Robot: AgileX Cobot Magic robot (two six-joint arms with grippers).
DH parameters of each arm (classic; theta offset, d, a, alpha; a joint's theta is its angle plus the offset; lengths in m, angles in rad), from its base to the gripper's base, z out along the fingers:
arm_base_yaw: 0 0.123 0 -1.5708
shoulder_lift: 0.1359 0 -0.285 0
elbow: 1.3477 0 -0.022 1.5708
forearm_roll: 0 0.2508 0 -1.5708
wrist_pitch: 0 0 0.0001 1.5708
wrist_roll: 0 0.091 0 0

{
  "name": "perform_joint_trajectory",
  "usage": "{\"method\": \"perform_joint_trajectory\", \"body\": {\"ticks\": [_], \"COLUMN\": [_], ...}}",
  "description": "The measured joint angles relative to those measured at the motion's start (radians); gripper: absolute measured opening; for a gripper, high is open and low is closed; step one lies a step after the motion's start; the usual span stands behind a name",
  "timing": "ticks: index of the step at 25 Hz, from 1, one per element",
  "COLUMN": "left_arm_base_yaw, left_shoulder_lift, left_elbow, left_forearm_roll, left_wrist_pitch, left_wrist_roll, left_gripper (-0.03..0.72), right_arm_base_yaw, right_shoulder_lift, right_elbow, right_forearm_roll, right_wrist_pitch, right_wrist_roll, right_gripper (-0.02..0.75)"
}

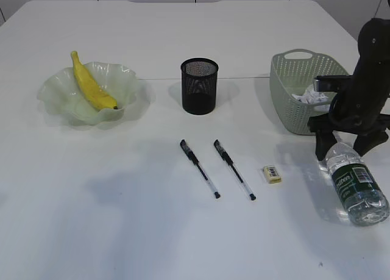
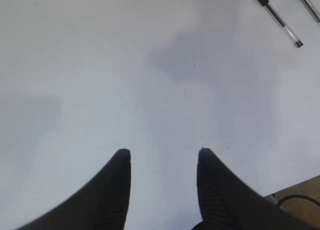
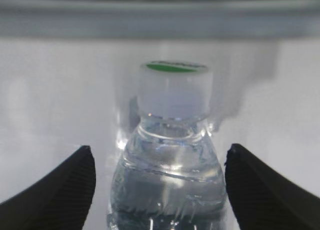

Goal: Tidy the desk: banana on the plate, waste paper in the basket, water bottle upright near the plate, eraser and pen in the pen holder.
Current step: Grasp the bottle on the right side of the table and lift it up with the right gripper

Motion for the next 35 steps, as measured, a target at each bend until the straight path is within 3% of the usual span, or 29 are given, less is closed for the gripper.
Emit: {"method": "perform_joint_trajectory", "body": {"ticks": [11, 23, 35], "left_arm_base_yaw": [0.000, 0.000, 0.000], "left_shoulder_lift": [0.000, 0.000, 0.000], "left_elbow": [0.000, 0.000, 0.000], "left_forearm_roll": [0.000, -0.002, -0.003], "left_wrist_pitch": [0.000, 0.000, 0.000], "left_wrist_roll": [0.000, 0.000, 0.000], "left_gripper": [0.305, 0.305, 0.305], "right_arm_base_yaw": [0.000, 0.000, 0.000], "right_shoulder_lift": [0.011, 0.011, 0.011], "right_elbow": [0.000, 0.000, 0.000], "right_forearm_roll": [0.000, 0.002, 0.002], "right_wrist_pitch": [0.000, 0.002, 0.008], "right_wrist_roll": [0.005, 0.012, 0.014], "right_gripper": [0.576, 0.379, 0.365]}}
